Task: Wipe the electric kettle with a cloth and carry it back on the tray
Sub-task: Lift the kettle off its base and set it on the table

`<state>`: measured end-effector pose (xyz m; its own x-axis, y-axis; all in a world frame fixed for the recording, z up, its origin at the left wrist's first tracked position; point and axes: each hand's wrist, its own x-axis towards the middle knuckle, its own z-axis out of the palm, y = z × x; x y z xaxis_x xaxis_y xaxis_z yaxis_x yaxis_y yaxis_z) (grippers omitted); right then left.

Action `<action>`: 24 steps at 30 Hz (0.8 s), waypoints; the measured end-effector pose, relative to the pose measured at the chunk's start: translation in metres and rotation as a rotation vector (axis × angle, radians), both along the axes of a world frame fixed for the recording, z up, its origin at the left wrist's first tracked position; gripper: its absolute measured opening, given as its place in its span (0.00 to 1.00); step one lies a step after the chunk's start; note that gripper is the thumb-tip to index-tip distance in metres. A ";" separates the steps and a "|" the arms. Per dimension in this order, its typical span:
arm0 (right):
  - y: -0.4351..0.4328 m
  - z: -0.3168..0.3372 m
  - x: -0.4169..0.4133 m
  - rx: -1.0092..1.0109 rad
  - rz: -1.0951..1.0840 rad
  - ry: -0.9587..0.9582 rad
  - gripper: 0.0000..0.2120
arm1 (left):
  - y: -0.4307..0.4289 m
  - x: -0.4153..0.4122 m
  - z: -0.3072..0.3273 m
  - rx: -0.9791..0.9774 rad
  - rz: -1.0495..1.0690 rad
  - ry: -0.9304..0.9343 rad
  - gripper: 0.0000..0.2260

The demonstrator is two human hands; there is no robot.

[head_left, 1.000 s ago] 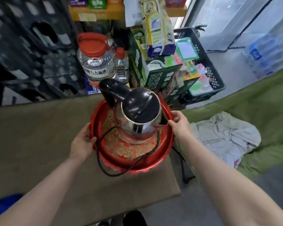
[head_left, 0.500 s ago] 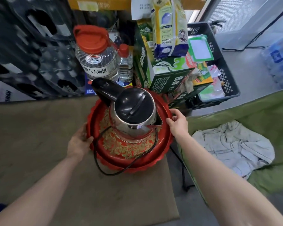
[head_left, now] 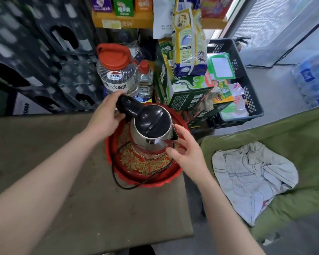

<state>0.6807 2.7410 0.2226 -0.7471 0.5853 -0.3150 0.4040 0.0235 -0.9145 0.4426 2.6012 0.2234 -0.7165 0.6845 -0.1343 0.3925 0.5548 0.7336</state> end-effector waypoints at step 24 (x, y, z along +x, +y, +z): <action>-0.164 0.085 -0.005 0.130 -0.191 0.261 0.22 | -0.209 0.025 0.060 0.100 -0.038 0.263 0.20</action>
